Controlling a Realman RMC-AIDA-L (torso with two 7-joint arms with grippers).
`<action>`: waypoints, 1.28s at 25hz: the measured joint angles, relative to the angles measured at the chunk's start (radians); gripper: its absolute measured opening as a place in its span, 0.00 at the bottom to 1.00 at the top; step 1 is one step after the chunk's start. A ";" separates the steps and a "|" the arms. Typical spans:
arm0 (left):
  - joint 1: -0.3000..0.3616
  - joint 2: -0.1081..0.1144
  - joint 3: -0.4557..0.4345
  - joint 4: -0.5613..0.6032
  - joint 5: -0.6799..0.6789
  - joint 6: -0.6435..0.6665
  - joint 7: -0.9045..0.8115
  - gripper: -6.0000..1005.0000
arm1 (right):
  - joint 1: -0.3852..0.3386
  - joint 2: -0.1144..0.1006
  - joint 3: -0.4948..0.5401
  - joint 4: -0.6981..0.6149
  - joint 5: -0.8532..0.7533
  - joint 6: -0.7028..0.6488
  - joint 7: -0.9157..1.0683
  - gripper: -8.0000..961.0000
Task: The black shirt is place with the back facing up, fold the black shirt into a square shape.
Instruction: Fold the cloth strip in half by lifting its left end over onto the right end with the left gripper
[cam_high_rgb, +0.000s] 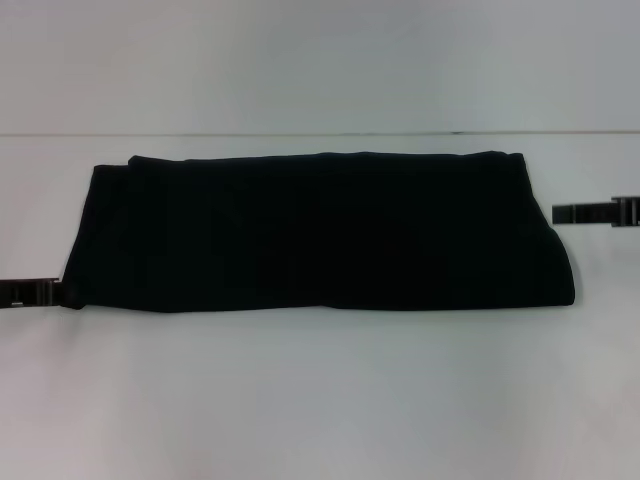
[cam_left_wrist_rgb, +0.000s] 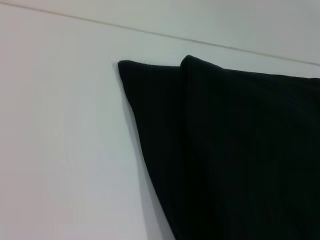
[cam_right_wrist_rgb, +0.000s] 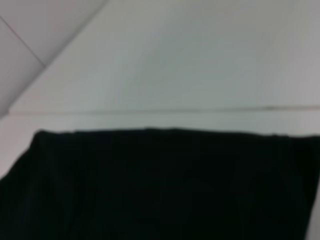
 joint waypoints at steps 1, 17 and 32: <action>-0.001 0.001 -0.001 0.003 0.001 0.000 0.000 0.07 | -0.001 -0.002 -0.010 -0.001 -0.011 0.000 0.012 0.67; -0.003 0.002 -0.001 0.009 -0.005 0.000 0.003 0.03 | -0.002 0.017 -0.033 0.061 -0.129 0.035 0.089 0.67; -0.004 0.002 -0.001 0.004 -0.007 0.001 0.005 0.03 | -0.003 0.048 -0.040 0.065 -0.124 0.073 0.047 0.45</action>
